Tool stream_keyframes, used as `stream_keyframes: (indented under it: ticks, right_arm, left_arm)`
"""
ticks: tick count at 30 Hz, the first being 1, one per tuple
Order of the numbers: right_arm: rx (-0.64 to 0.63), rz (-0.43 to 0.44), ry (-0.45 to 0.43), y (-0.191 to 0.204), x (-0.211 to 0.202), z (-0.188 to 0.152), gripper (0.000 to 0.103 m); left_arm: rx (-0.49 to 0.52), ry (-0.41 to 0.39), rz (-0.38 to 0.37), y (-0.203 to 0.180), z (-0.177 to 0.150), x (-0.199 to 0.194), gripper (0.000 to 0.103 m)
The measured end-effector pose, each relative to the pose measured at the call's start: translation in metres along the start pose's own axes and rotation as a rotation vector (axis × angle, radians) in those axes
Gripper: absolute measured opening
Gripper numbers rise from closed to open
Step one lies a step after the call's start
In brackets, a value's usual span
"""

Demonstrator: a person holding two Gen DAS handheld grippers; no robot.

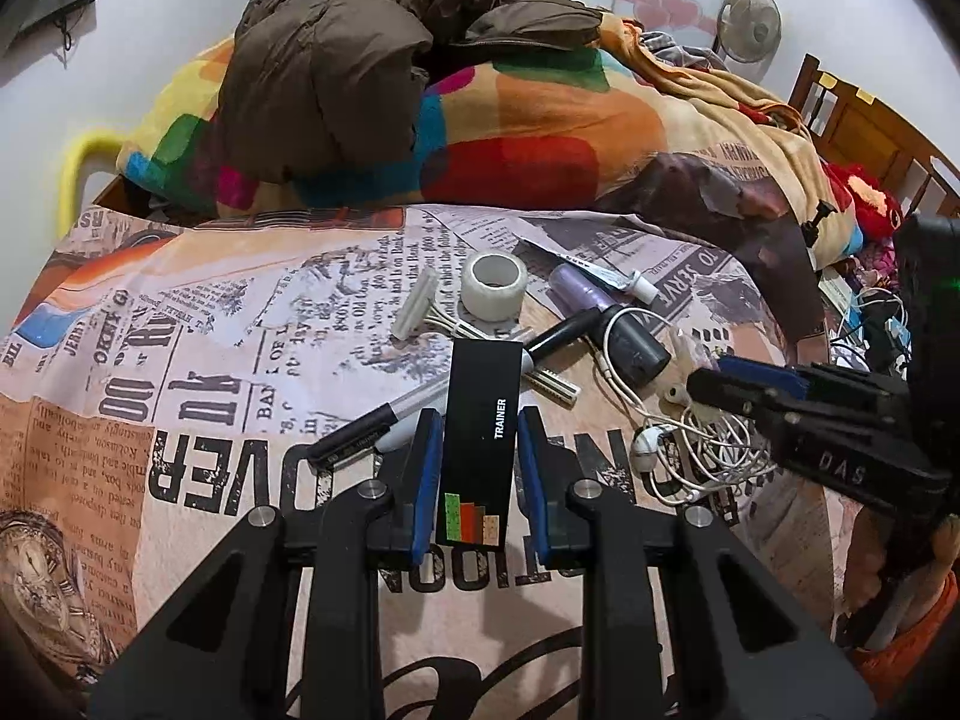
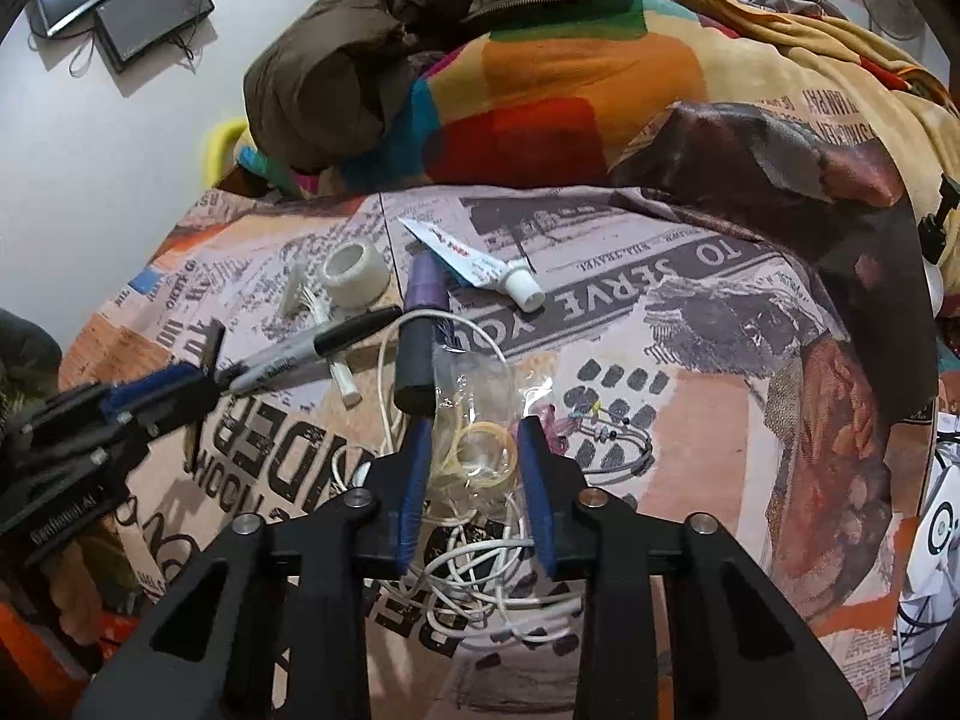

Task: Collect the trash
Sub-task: 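Carry the box and bag with both grippers over the white bin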

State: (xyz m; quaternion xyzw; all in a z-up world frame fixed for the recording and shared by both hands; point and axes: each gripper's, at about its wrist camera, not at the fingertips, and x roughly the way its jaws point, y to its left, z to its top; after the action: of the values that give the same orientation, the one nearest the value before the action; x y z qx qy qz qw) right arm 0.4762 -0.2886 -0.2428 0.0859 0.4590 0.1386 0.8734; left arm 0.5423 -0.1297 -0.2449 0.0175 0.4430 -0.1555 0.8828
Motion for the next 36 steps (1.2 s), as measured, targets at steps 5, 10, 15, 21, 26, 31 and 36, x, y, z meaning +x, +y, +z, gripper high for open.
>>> stream_keyframes:
  ticks: [5, 10, 15, 21, 26, 31, 36]
  right_arm:
    - [0.001, 0.004, -0.054, 0.003, -0.011, 0.004, 0.021]
    - [0.016, 0.04, -0.119, 0.008, -0.029, 0.008, 0.021]
    - [-0.03, 0.068, -0.18, 0.029, -0.053, 0.011, 0.021]
    - [-0.12, 0.108, -0.19, 0.073, -0.063, 0.007, 0.021]
    - [-0.205, 0.153, -0.171, 0.124, -0.071, -0.008, 0.021]
    - [-0.278, 0.21, -0.155, 0.175, -0.086, -0.026, 0.021]
    - [-0.33, 0.252, -0.122, 0.218, -0.095, -0.046, 0.021]
  left_arm:
    - [-0.028, -0.02, -0.016, 0.002, -0.001, -0.007, 0.025]
    - [-0.067, -0.053, -0.014, 0.008, -0.004, -0.024, 0.025]
    - [-0.086, -0.084, 0.015, 0.018, -0.013, -0.049, 0.025]
    - [-0.138, -0.115, 0.047, 0.038, -0.029, -0.091, 0.025]
    - [-0.176, -0.146, 0.089, 0.059, -0.049, -0.142, 0.025]
    - [-0.216, -0.185, 0.137, 0.083, -0.073, -0.197, 0.025]
    - [-0.258, -0.215, 0.18, 0.107, -0.102, -0.247, 0.025]
